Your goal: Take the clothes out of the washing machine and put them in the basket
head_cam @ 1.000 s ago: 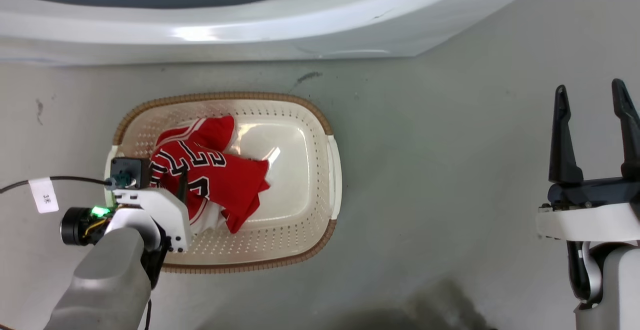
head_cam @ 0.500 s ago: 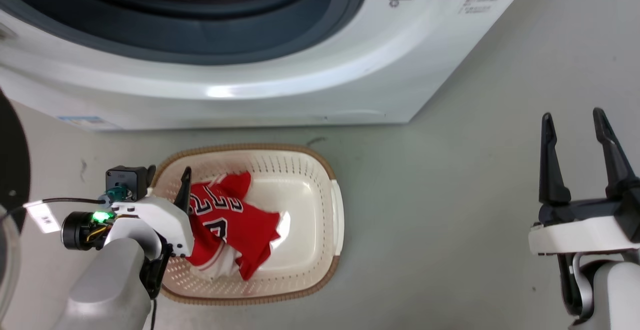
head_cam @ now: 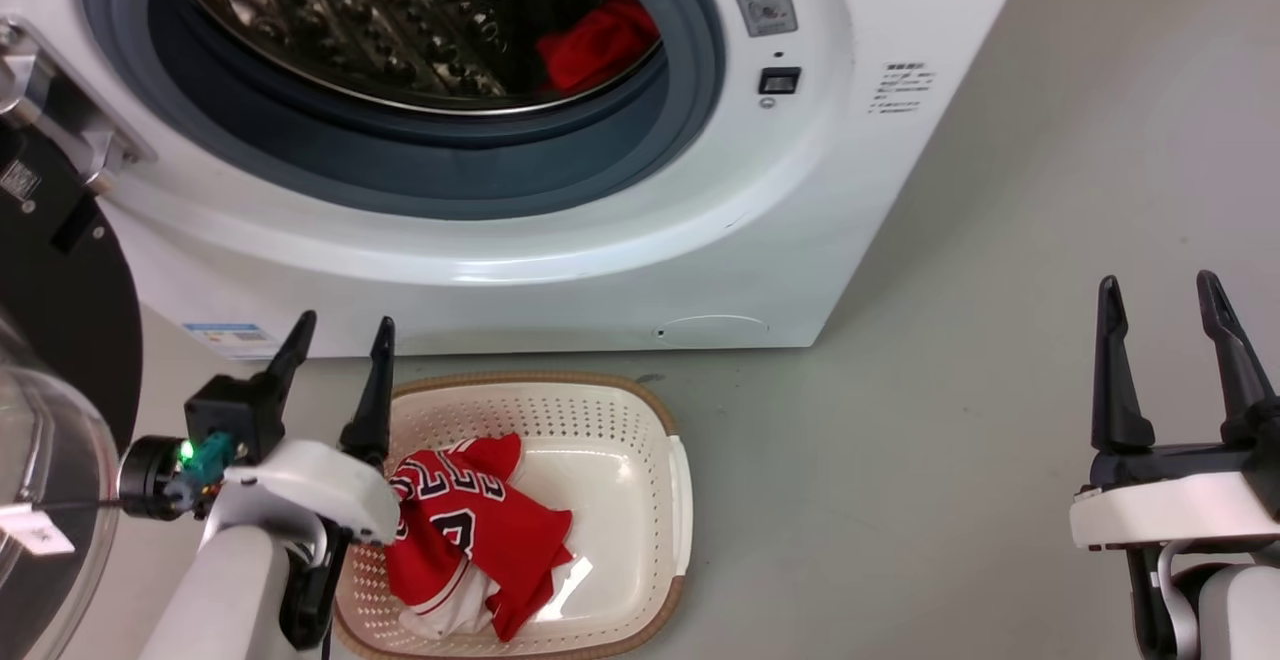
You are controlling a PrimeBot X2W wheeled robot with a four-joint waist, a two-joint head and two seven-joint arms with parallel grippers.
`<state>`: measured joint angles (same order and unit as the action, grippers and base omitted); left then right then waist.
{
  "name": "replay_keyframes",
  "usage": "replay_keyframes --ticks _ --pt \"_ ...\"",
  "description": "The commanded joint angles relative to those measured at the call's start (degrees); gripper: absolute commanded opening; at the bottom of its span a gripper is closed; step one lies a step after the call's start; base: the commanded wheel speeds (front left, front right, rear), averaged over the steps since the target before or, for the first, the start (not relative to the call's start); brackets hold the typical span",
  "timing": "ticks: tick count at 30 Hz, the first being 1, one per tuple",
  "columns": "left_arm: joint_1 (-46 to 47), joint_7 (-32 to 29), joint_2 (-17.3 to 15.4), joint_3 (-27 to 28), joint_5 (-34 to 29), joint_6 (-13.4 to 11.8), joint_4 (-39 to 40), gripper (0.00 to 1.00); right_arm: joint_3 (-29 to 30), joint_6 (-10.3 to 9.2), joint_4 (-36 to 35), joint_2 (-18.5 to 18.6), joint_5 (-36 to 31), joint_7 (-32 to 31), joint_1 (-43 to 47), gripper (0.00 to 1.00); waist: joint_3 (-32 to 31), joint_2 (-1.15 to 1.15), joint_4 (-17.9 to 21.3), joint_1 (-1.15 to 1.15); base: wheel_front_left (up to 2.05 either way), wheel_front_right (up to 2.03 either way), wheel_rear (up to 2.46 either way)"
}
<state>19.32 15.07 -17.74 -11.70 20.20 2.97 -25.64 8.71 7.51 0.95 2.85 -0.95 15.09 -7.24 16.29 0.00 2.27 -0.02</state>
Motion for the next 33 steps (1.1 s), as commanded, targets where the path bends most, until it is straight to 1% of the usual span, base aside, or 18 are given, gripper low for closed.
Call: replay_keyframes --ticks 1,4,7,12,14,17,19,23,27,29,30,33 --pt "-1.5 0.2 0.1 0.6 -1.2 0.9 1.6 1.00 -0.2 -0.04 -0.1 0.1 0.5 0.1 0.5 1.00 -0.4 0.00 0.7 0.02 0.00 0.00 0.00" --pt "-1.8 0.2 0.3 1.7 -2.8 2.0 3.9 1.00 -0.5 -0.04 -0.4 0.1 0.8 0.1 1.1 1.00 -0.3 0.00 1.4 0.02 0.00 0.00 0.00" --pt "0.1 0.2 0.2 1.9 -3.8 2.9 5.2 1.00 -0.9 -0.04 -0.6 0.1 0.8 0.1 1.3 1.00 0.9 0.00 2.3 0.02 0.00 0.00 0.00" --pt "7.4 -0.3 -2.3 -0.8 -4.2 4.1 4.4 1.00 -0.4 -0.04 -1.6 0.0 1.9 0.1 -0.3 1.00 5.5 0.00 4.3 0.02 0.00 0.00 0.00" --pt "11.2 -1.8 -3.5 -2.3 -3.8 4.3 4.4 1.00 -0.5 -0.04 -1.8 0.0 2.4 0.1 -0.6 1.00 7.5 0.00 5.2 0.02 0.00 0.00 0.00" --pt "17.2 -5.6 -5.8 -3.8 -2.7 4.4 4.4 1.00 -0.9 -0.04 -2.1 0.0 3.3 0.1 -1.6 1.00 10.9 0.00 6.6 0.02 0.00 0.00 0.00" --pt "21.3 -9.1 -6.8 -5.9 -0.4 4.4 3.4 1.00 -1.1 -0.04 -2.2 0.0 3.8 0.1 -1.9 1.00 12.9 0.00 7.6 0.02 0.00 0.00 0.00" --pt "30.7 -14.6 -11.8 -10.4 2.7 4.4 1.4 1.00 -2.2 -0.04 -2.7 0.0 4.7 0.1 -3.3 1.00 17.5 0.00 10.0 0.02 0.00 0.00 0.00" --pt "40.1 -19.3 -15.1 -14.0 5.9 4.4 -1.4 1.00 -3.3 -0.04 -3.0 0.0 6.9 0.1 -4.9 1.00 22.0 0.00 12.1 0.02 0.00 0.00 0.00" --pt "45.0 -21.6 -17.0 -15.3 7.7 4.4 -2.8 1.00 -4.6 -0.04 -3.0 0.0 7.9 0.1 -5.7 1.00 23.9 0.00 13.5 0.02 0.00 0.00 0.00" --pt "45.0 -21.6 -17.0 -15.3 7.7 4.4 -2.8 1.00 -4.6 -0.04 -3.0 0.0 7.9 0.1 -5.7 1.00 23.9 0.00 13.5 0.02 0.00 0.00 0.00" --pt "52.0 -25.3 -19.4 -16.8 10.1 4.4 -5.1 1.00 -6.5 -0.04 -3.4 0.0 9.5 0.1 -6.6 1.00 26.6 0.00 15.6 0.02 0.00 0.00 0.00"
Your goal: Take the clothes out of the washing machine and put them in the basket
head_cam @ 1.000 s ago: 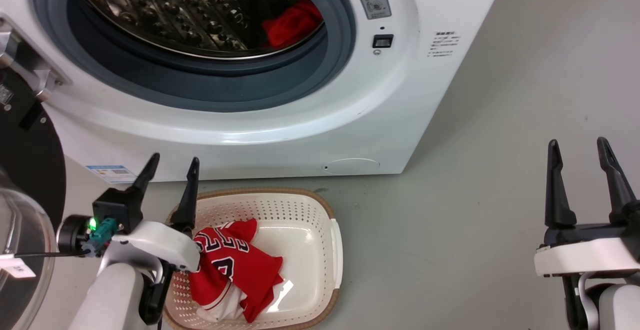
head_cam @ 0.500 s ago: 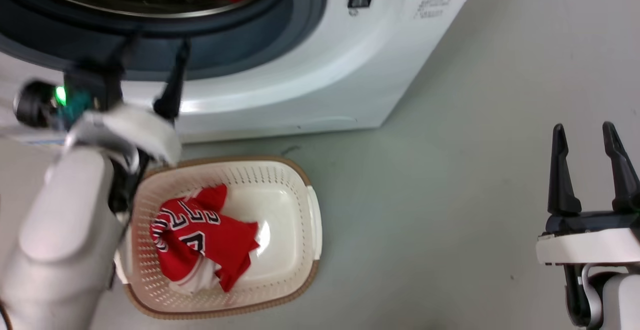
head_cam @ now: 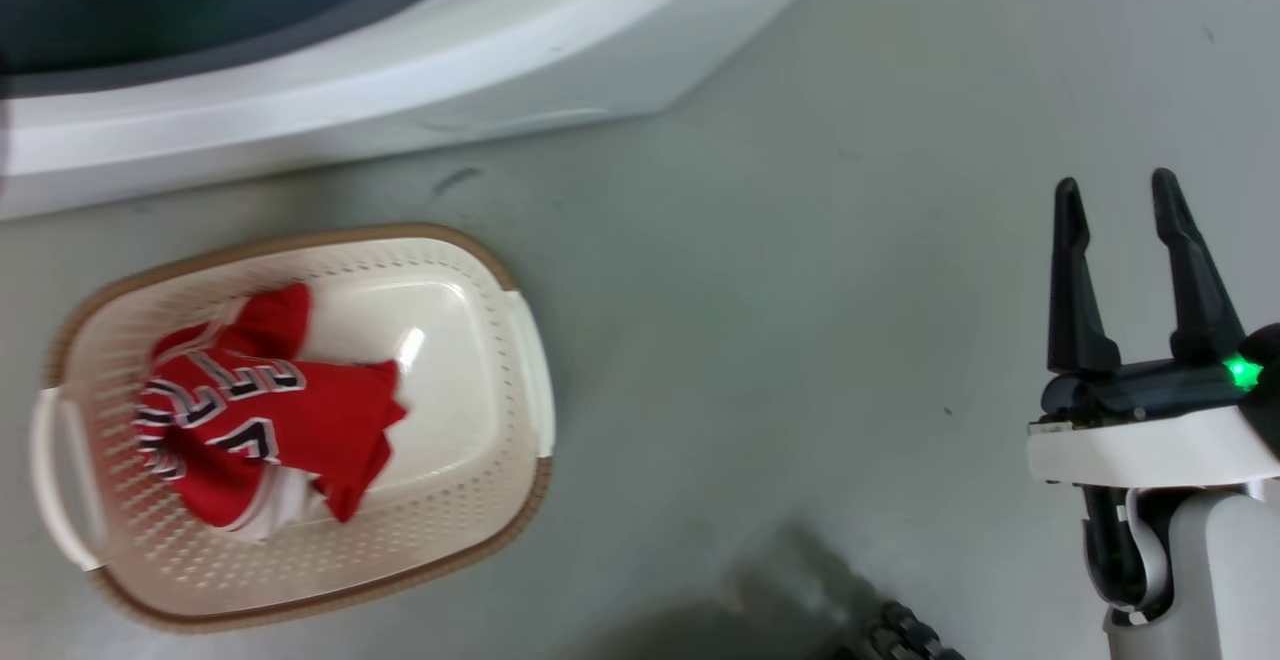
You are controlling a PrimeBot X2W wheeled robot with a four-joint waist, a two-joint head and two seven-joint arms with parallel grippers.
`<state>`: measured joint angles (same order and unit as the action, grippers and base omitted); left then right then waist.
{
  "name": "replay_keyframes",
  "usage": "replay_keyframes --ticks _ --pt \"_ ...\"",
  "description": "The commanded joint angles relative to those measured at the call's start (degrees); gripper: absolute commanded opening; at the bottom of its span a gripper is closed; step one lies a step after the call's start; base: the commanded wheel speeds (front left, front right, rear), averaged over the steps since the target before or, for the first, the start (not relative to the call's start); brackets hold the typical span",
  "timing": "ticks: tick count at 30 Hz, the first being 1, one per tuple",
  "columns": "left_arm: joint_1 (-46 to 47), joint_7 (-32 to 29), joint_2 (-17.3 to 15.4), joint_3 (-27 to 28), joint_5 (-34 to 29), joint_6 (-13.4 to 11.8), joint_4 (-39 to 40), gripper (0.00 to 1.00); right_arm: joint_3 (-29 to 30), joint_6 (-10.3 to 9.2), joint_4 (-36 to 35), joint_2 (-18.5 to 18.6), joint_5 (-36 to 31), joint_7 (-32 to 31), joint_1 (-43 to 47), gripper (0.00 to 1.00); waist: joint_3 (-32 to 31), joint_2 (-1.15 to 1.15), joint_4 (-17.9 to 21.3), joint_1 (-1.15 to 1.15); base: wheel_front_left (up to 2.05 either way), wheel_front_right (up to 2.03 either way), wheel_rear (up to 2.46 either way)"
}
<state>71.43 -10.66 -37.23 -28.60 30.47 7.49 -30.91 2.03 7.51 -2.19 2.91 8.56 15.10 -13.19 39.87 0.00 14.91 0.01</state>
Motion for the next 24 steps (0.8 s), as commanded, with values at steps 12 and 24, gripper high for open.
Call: replay_keyframes --ticks 12,24 --pt "20.3 -19.1 -2.4 -3.5 6.8 -0.2 -9.1 1.00 -5.6 -0.04 0.0 -0.1 6.0 0.1 -1.9 1.00 9.4 0.00 10.7 -0.01 0.00 0.00 0.00" --pt "21.4 -33.6 -2.0 -5.6 9.2 -0.9 -11.6 1.00 -7.1 -0.04 -0.6 -0.1 8.7 0.1 -0.8 1.00 11.3 0.00 13.2 -0.01 0.00 0.00 0.00"
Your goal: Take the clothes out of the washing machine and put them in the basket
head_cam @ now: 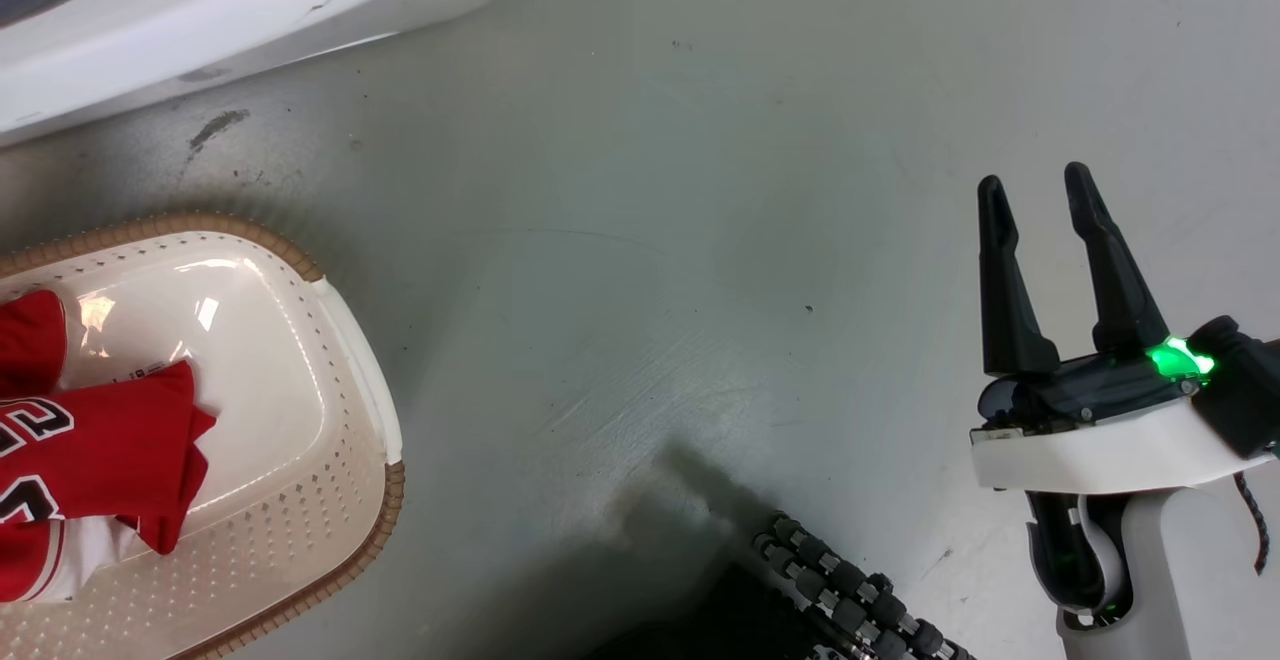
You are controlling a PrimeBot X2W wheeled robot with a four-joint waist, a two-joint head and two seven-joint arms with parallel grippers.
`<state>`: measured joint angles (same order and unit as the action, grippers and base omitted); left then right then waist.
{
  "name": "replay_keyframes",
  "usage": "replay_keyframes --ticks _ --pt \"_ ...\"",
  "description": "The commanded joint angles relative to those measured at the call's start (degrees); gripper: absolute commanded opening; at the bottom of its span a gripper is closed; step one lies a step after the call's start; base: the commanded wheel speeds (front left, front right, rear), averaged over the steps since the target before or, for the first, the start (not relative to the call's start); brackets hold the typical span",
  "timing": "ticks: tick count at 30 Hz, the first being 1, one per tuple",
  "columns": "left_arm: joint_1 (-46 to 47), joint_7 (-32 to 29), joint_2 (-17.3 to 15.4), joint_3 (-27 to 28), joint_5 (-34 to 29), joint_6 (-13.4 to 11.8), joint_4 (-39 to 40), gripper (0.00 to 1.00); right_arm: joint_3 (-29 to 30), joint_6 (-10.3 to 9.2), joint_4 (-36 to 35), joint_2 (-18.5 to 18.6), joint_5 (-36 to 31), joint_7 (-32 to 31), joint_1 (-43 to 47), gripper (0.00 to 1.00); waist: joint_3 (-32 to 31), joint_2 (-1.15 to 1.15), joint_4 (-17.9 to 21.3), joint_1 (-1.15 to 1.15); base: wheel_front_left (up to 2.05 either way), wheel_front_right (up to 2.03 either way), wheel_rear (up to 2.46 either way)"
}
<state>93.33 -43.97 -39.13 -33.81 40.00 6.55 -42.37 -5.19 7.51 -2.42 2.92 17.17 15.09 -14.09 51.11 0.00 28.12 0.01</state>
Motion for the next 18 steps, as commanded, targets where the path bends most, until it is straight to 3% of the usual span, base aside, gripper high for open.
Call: replay_keyframes --ticks 1,5,6,7,14,18 --pt "-0.7 -0.5 -0.2 -0.6 -0.5 -0.1 -0.1 1.00 0.2 -0.04 -0.5 -0.1 0.1 0.1 0.2 1.00 0.2 0.00 0.0 -0.01 0.00 0.00 0.00" --pt "-1.3 -1.6 -0.2 -1.7 -0.7 -0.1 -0.1 1.00 0.6 -0.04 -0.6 -0.1 0.4 0.1 0.0 1.00 0.7 0.00 -0.2 -0.01 0.00 0.00 0.00" --pt "-1.4 -1.8 -0.1 -1.9 -0.8 0.0 0.0 0.25 0.6 -0.04 -0.6 -0.1 0.5 0.1 0.0 1.00 0.8 0.00 -0.2 -0.01 0.00 0.00 0.00" --pt "-1.5 -1.7 0.1 -1.8 -0.3 0.1 0.1 0.00 0.5 -0.04 -0.5 -0.1 0.5 0.1 -0.1 1.00 0.9 0.00 -0.2 -0.01 0.00 0.00 0.00" --pt "-1.7 0.2 0.3 -1.9 0.6 0.5 0.9 0.00 0.4 -0.04 -0.2 -0.1 0.4 0.1 -1.5 1.00 1.2 0.00 -0.5 -0.01 0.00 0.00 0.00" --pt "-1.4 4.6 -0.4 -1.9 -0.1 0.7 2.8 0.00 1.0 -0.04 0.3 -0.1 0.0 0.1 -2.2 1.00 0.7 0.00 -1.0 -0.01 0.00 0.00 0.00"
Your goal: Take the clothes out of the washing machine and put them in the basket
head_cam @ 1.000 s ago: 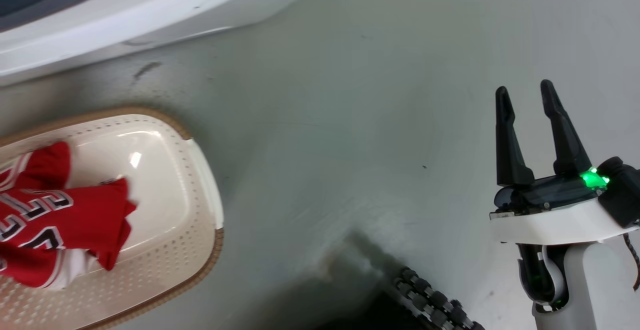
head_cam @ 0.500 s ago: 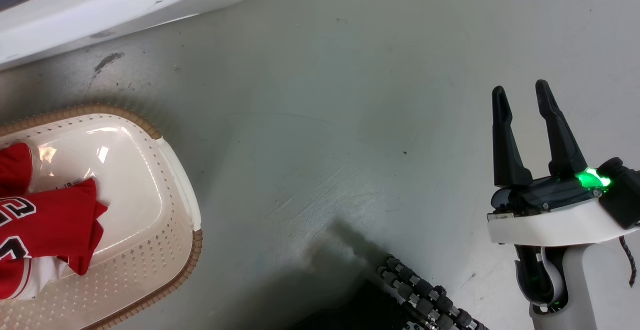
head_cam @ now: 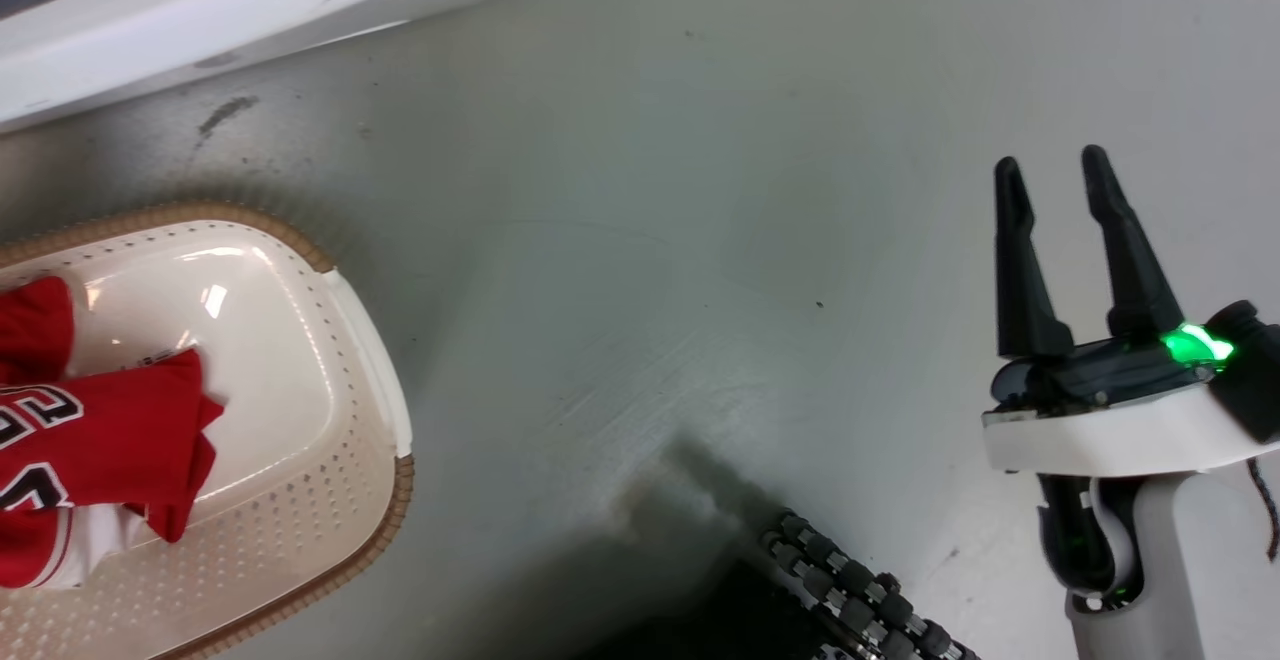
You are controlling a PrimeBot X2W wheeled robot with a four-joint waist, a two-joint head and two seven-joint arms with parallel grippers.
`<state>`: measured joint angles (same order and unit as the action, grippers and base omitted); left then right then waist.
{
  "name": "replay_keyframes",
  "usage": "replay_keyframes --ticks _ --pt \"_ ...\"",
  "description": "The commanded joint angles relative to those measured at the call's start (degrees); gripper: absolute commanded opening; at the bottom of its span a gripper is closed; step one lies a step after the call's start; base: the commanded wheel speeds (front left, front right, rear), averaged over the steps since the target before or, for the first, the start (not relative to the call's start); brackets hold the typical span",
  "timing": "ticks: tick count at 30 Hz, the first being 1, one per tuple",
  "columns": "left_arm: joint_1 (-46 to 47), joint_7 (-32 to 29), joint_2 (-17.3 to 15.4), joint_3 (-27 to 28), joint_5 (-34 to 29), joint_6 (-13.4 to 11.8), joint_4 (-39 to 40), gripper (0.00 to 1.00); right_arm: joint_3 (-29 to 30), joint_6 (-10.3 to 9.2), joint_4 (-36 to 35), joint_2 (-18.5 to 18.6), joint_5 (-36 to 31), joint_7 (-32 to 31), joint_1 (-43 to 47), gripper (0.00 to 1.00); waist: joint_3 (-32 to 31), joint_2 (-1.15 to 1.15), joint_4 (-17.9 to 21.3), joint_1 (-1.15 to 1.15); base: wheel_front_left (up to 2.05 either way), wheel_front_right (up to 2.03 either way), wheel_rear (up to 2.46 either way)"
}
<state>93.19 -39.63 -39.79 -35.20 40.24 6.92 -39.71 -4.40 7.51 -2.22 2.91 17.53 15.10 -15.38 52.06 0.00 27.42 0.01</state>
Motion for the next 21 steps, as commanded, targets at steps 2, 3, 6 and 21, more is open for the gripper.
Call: replay_keyframes --ticks 2,3,6,21 --pt "-2.1 3.1 0.4 -0.8 -0.2 0.4 0.6 0.00 1.2 -0.04 0.6 0.0 -0.3 0.1 -1.3 1.00 -1.1 0.00 -1.1 -0.01 0.00 0.00 0.00" --pt "-2.4 4.5 0.5 -0.8 0.1 0.4 0.8 0.00 1.6 -0.04 0.8 0.0 -0.6 0.1 -1.4 1.00 -1.7 0.00 -1.6 -0.01 0.00 0.00 0.00" --pt "-4.0 8.6 0.8 -0.1 1.4 0.5 0.6 0.00 2.5 -0.04 1.1 0.0 -1.4 0.1 -1.8 1.00 -3.5 0.00 -3.0 -0.01 0.00 0.00 0.00" --pt "-18.3 29.5 0.9 -4.8 6.4 0.5 3.8 0.00 9.4 -0.05 1.9 0.0 -9.0 0.1 -0.1 1.00 -15.2 0.00 -12.6 -0.01 0.00 0.00 0.00"
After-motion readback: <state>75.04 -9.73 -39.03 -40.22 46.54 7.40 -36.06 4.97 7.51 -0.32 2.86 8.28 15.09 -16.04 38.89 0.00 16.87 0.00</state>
